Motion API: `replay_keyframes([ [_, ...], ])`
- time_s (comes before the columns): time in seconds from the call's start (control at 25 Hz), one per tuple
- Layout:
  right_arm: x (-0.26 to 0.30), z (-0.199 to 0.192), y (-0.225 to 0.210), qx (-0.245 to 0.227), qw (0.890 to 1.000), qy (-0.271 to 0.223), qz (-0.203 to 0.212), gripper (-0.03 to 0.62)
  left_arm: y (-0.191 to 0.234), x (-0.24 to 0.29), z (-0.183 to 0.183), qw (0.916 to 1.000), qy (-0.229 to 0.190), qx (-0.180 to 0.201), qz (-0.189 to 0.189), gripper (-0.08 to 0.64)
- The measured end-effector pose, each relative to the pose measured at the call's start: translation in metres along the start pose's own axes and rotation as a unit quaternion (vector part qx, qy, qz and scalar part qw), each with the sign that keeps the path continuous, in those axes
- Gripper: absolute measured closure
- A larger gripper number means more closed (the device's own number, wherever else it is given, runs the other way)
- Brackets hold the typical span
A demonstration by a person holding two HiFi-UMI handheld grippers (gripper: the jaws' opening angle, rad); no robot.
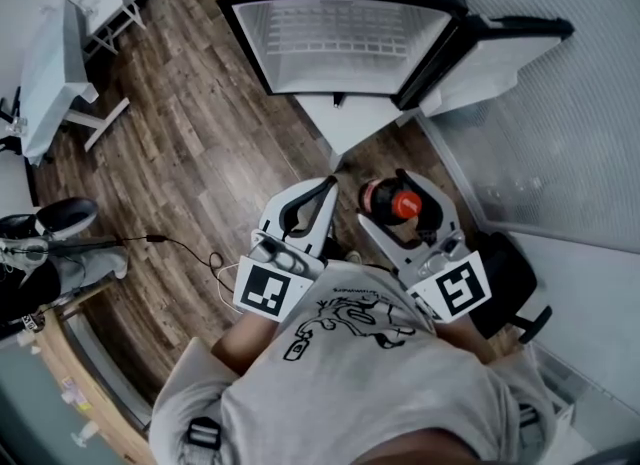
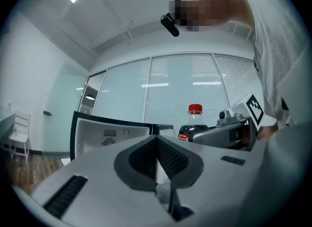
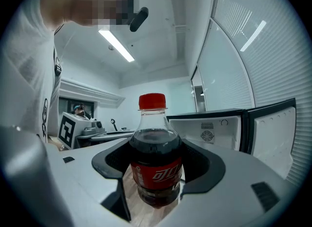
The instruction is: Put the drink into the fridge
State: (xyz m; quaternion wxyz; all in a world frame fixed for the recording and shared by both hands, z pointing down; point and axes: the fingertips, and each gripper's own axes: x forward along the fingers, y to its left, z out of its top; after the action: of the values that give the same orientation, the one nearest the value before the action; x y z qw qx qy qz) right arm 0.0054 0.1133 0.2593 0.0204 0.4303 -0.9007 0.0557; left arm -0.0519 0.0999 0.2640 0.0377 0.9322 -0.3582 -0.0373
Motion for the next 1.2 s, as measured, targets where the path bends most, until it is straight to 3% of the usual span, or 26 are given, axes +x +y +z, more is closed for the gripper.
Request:
replay_keyframes([
  [0.48,0.056,0.006,-0.006,0.007,1.000,-0.003,-0.021,0.268,0.061,0.009,0.007,0.9999,0.001,-0.002,-0.014,0.558],
  [1.2,0.065,-0.001,-0.030,0.002,0.999,-0.007,-0.037,0.268,0.065,0.030,-0.003,0.9990,0.004,-0.002,-0.044,0.558],
])
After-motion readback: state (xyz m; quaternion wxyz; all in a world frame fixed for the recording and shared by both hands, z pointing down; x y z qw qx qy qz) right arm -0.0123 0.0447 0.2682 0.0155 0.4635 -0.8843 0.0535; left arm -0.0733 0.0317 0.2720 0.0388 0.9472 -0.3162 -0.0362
